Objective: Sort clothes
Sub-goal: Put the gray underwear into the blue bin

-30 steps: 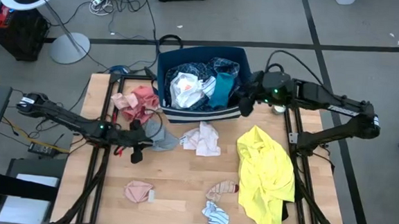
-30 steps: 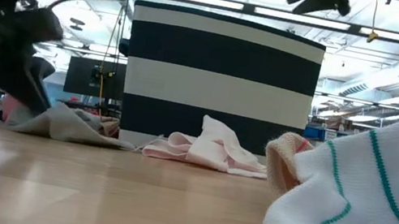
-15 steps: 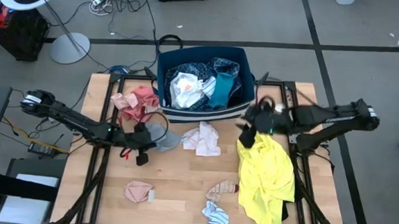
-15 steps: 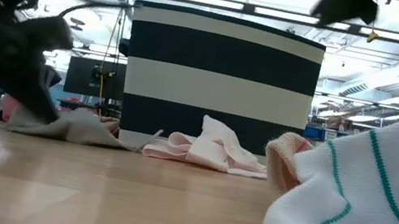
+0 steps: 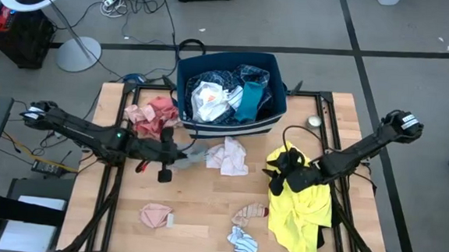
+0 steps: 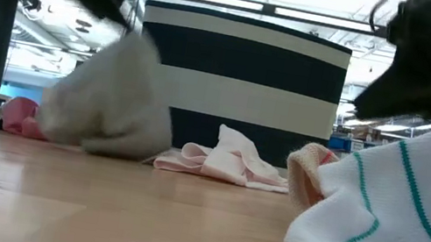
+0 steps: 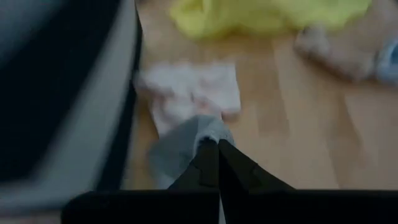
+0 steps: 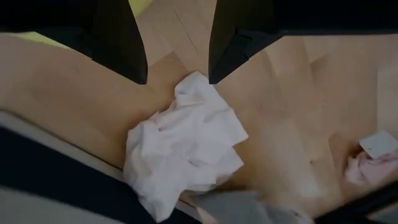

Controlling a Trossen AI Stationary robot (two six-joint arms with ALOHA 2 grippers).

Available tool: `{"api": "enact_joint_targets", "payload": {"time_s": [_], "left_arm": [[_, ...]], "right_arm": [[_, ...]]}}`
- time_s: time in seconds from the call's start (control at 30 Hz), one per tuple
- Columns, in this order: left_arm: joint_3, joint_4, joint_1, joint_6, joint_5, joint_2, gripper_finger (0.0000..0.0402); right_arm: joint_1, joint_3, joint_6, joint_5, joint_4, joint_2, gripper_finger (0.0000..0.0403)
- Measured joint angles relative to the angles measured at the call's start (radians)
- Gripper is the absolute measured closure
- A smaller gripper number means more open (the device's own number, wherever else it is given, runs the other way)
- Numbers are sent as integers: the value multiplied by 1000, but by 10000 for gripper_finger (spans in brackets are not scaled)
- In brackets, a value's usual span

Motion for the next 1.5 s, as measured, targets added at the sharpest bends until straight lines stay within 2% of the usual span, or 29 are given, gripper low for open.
{"api": "enact_joint_targets", "payload": {"time_s": [0.17,0.37,0.53,0.83,1.0,1.2,1.33,1.5], "left_arm": [[215,-59,28,112,-19,0,401],[464,-58,122,278,-19,25,401],[657,-31,248,390,7,128,401],[943,-35,433,472,24,359,401],[1012,-17,518,494,24,416,401],[1021,2,600,466,23,435,401],[1021,-60,625,380,42,440,401],[1021,-200,629,356,142,457,386]], "right_arm": [[-13,-135,-1,1,233,0,232],[-40,-193,-9,3,387,0,232],[-53,-194,-78,3,436,0,231],[-54,-194,-135,0,474,0,233],[-54,-194,-136,0,470,0,234],[-54,-194,-143,-1,464,0,235],[-54,-194,-143,-1,459,0,236],[-54,-194,-143,-1,453,0,237]]}}
